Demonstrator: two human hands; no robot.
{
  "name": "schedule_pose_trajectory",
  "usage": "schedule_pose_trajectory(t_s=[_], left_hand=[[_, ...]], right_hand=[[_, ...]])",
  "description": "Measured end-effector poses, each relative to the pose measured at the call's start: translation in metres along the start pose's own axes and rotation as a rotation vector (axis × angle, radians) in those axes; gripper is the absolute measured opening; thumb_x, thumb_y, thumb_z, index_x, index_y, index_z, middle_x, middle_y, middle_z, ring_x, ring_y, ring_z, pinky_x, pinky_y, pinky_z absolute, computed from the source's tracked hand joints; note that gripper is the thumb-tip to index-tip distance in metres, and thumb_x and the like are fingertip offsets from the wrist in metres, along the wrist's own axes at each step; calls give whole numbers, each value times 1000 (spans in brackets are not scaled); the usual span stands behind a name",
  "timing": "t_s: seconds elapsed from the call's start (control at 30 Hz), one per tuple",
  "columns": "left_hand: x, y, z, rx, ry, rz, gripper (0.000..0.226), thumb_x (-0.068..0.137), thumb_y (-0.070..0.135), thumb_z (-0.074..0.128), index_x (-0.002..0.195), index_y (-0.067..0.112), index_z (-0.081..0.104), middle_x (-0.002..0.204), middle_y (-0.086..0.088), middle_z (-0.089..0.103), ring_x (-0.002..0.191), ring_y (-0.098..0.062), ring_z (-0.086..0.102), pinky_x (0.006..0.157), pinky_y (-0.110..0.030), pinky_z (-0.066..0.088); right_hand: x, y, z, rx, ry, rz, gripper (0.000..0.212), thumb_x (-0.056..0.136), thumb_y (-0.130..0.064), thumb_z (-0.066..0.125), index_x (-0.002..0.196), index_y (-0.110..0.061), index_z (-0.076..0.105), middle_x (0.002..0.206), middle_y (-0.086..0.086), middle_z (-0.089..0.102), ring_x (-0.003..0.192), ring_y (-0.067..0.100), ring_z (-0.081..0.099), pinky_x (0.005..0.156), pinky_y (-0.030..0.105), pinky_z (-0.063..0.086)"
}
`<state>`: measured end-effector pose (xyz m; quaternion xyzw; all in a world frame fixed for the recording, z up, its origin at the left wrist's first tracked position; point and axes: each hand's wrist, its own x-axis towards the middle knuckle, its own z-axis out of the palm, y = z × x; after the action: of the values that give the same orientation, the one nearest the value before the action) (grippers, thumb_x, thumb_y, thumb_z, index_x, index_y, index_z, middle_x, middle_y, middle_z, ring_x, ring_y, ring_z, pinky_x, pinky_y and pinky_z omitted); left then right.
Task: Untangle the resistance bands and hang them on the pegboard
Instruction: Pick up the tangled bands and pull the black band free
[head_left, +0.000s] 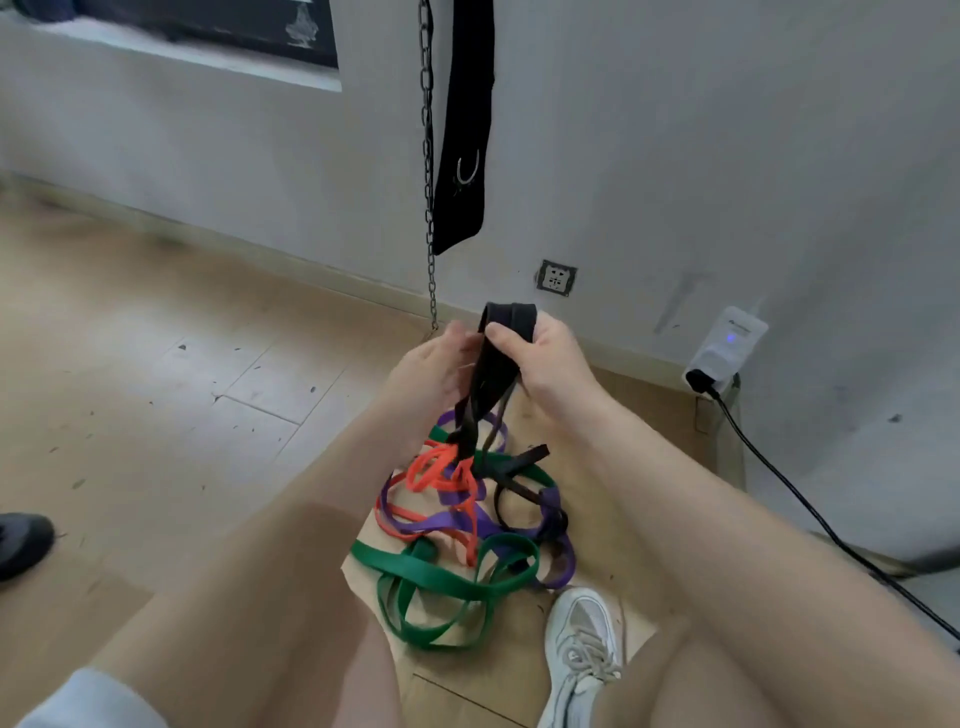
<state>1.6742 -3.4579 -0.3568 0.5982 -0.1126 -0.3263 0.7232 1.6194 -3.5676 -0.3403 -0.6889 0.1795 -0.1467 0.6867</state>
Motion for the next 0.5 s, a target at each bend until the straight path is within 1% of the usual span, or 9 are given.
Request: schedule_pose_trajectory(t_s=[0.07, 0.1, 0.17, 0.2, 0.23, 0.3, 0.4, 0.5], left_hand=[[-13, -11, -5, 207, -66, 92, 27, 99, 25, 40, 119, 14, 55, 107, -5, 66, 92, -9, 65, 77, -18, 53], [-16, -14, -7, 318, -95, 153, 26, 98, 21, 44, 121, 16, 54, 109, -3, 66, 93, -8, 65, 77, -18, 53], [-18, -14, -11, 455, -105, 246, 31, 93, 13, 52, 124, 19, 52, 112, 1, 65, 101, -8, 63, 84, -23, 53], [-18, -12, -12, 485, -84, 272, 33, 92, 9, 53, 123, 18, 52, 112, 2, 65, 102, -7, 63, 86, -23, 53], [-18, -11, -14, 489, -65, 286, 33, 91, 6, 54, 123, 17, 53, 111, 2, 65, 101, -6, 63, 85, -20, 53], [-16, -9, -18, 474, -70, 277, 31, 90, 6, 55, 119, 18, 56, 108, 2, 67, 96, -5, 65, 79, -16, 53], [-13, -13, -19, 505, -77, 241, 25, 89, 10, 58, 112, 19, 60, 100, 1, 70, 90, -8, 68, 77, -19, 55], [-5, -19, -17, 463, -61, 178, 22, 87, 12, 61, 107, 20, 62, 95, 0, 71, 85, -11, 69, 78, -25, 56]], right_hand=[[1, -15, 2, 95, -18, 69, 5, 92, -10, 54, 90, -14, 57, 81, 3, 61, 81, 18, 60, 80, 34, 52], [1, -23, 2, 135, -30, 85, 4, 93, -11, 54, 90, -13, 56, 79, 4, 60, 80, 19, 59, 82, 37, 51], [4, -40, 1, 206, -55, 71, 6, 93, -12, 52, 89, -11, 56, 78, 5, 59, 81, 21, 58, 81, 40, 51], [6, -49, 0, 244, -65, 53, 8, 94, -12, 51, 88, -10, 56, 78, 5, 60, 80, 21, 59, 79, 38, 52], [8, -55, -2, 283, -68, 36, 9, 94, -12, 51, 87, -10, 56, 77, 5, 60, 79, 21, 59, 76, 35, 53], [11, -59, -4, 344, -43, 31, 10, 94, -13, 51, 85, -10, 55, 74, 4, 59, 75, 19, 59, 71, 32, 52], [15, -47, 1, 398, 17, 111, 11, 93, -13, 53, 82, -11, 53, 72, 4, 58, 72, 18, 58, 65, 28, 52], [25, -36, 4, 483, 77, 178, 14, 92, -12, 55, 79, -10, 53, 70, 4, 58, 68, 17, 58, 58, 26, 50]])
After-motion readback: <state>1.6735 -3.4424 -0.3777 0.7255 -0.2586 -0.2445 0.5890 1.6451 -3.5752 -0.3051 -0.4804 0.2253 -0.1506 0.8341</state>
